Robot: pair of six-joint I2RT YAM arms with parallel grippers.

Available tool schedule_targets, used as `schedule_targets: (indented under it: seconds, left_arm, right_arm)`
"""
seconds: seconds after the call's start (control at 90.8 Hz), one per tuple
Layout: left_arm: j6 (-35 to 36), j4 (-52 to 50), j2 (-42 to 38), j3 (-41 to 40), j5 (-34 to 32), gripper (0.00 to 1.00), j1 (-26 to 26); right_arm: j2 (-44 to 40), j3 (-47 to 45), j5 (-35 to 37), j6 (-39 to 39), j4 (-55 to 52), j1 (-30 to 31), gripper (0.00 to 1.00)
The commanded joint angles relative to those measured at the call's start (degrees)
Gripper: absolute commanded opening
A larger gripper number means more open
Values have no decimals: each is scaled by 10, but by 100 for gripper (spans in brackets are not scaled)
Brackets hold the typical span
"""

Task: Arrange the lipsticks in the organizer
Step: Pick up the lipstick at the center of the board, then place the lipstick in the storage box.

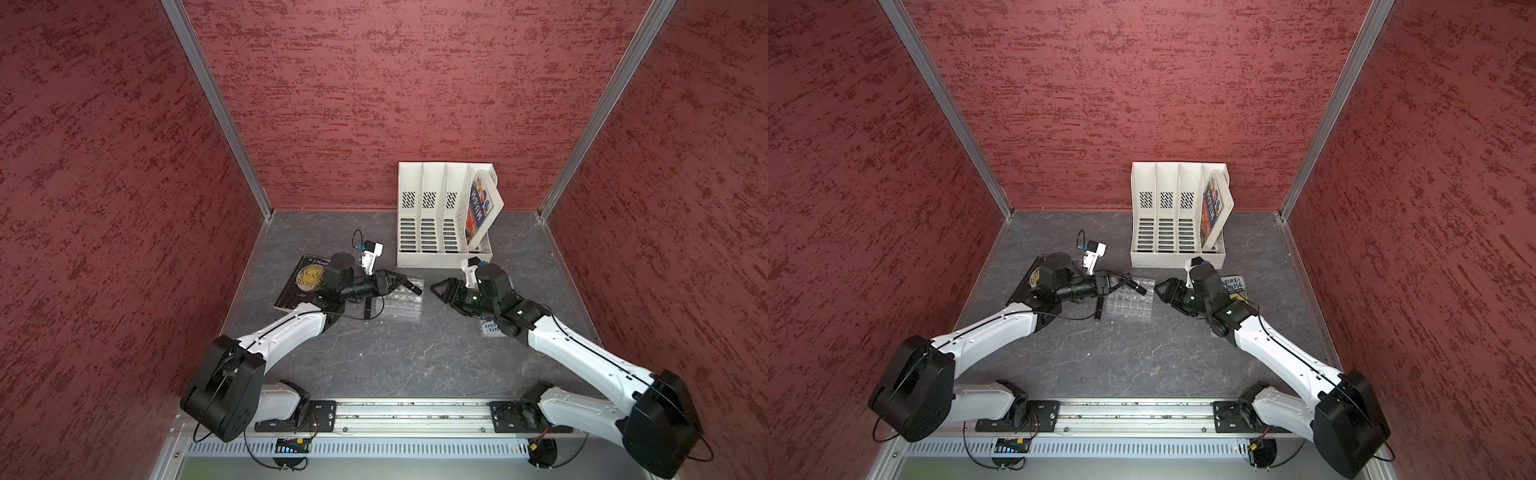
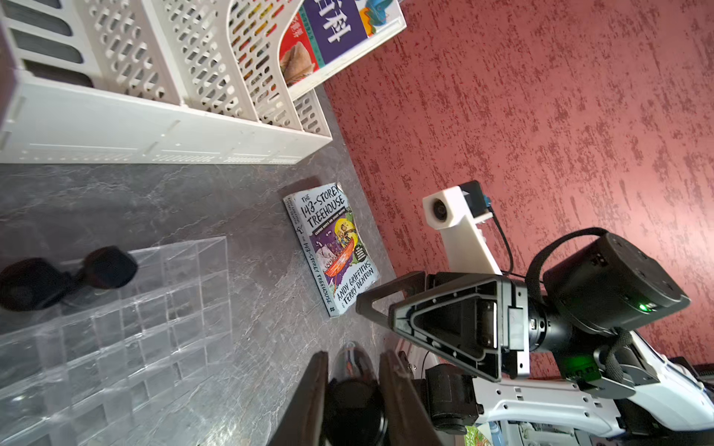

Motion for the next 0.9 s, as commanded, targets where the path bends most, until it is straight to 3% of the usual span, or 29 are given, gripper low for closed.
schedule_targets:
  seconds: [0.0,0.253,0.474,0.562,0.672,0.893]
  left_arm:
    - [11,49,2,-1,9,6,-14]
    - [-16,132,16,-9,-31,10,-53]
    - [5,116,31,6,-45,10,-74]
    - [119,-59,2,51,-91,10,-71]
    - [261,-245,-6,130,-216,9,-84]
    - [410,-265,73,190,-274,11,-118]
  right_arm:
    - [-10,-5,-22,78,76,-3,59]
    - [-9,-63,-20,190,195,-2,54]
    - [-13,-78,-4,199,190,-2,53]
    - [-26,-54,17,144,86,-13,53]
    - [-39,-7,75,47,-66,-35,53]
    - [-43,-8,100,2,-92,-63,54]
